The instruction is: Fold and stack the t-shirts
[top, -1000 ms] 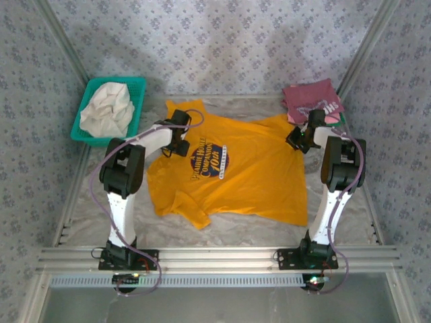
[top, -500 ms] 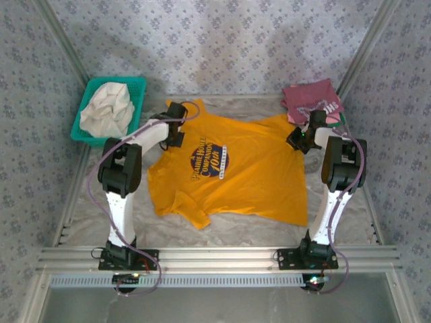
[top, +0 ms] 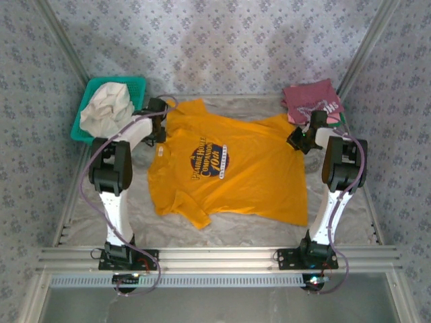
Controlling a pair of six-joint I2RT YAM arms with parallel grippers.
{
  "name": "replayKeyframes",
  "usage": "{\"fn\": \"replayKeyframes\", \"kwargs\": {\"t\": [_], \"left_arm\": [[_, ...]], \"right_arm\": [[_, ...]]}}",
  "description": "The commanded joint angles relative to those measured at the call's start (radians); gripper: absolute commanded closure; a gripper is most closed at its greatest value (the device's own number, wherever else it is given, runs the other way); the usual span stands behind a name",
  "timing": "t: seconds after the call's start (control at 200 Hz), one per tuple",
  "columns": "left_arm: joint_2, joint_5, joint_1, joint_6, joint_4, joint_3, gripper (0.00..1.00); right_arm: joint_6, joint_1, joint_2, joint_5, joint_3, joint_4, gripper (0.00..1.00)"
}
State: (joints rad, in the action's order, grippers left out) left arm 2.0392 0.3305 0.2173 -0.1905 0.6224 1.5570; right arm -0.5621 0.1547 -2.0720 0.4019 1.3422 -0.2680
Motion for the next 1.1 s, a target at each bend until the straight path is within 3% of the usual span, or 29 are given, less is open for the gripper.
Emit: {"fn": "replayKeyframes", "kwargs": {"t": [0.0, 0.075, 0.17, 0.24, 0.32, 0.39, 0.445, 0.505, 0.57, 0.635, 0.694, 0.794, 0.864, 1.014, 1.094], "left_arm": [[-0.203, 0.020, 0.017, -0.039, -0.068, -0.101, 0.53], [-0.342, -0.075, 0.042, -0.018, -0.105, -0.167, 0.52], [-0.493, -0.248, 0.093, 0.037, -0.093, -0.239, 0.41], [-0.592, -0.390, 0.118, 0.036, -0.048, -0.312, 0.38], [-0.682, -0.486, 0.156, -0.018, 0.014, -0.416, 0.32], [-0.739, -0.479, 0.220, -0.055, 0.113, -0.477, 0.27], [-0.786, -0.464, 0.284, -0.082, 0.152, -0.531, 0.17], [-0.825, -0.489, 0.324, -0.114, 0.175, -0.585, 0.16], [-0.858, -0.530, 0.339, -0.145, 0.164, -0.643, 0.15], [-0.870, -0.580, 0.346, -0.160, 0.124, -0.694, 0.12], [-0.847, -0.604, 0.360, -0.156, 0.096, -0.716, 0.12], [-0.760, -0.535, 0.379, -0.141, 0.135, -0.701, 0.12], [-0.693, -0.512, 0.374, -0.130, 0.140, -0.694, 0.13], [-0.631, -0.554, 0.378, -0.104, 0.062, -0.690, 0.23], [-0.603, -0.552, 0.377, -0.091, 0.035, -0.684, 0.37]], "right_arm": [[-0.006, 0.020, -0.060, -0.081, -0.026, -0.091, 1.00], [-0.006, 0.020, -0.065, -0.083, -0.020, -0.096, 1.00], [-0.005, 0.016, -0.045, -0.072, -0.030, -0.094, 1.00], [0.012, 0.008, -0.006, -0.082, -0.028, -0.120, 1.00], [0.034, 0.005, 0.029, -0.087, -0.001, -0.170, 0.79], [0.062, 0.002, 0.048, -0.081, 0.039, -0.235, 0.66], [0.067, 0.003, 0.076, -0.076, 0.048, -0.254, 0.51], [0.070, -0.001, 0.110, -0.071, 0.049, -0.270, 0.42], [0.075, -0.011, 0.157, -0.070, 0.045, -0.288, 0.22], [0.081, -0.021, 0.200, -0.064, 0.040, -0.309, 0.18], [0.086, -0.028, 0.242, -0.052, 0.040, -0.328, 0.18], [0.102, -0.036, 0.328, -0.060, 0.034, -0.376, 0.17], [0.076, -0.036, 0.365, -0.071, 0.029, -0.386, 0.00], [0.111, -0.015, 0.392, -0.011, 0.037, -0.404, 0.07], [0.094, -0.020, 0.438, -0.020, -0.003, -0.372, 0.08]]}}
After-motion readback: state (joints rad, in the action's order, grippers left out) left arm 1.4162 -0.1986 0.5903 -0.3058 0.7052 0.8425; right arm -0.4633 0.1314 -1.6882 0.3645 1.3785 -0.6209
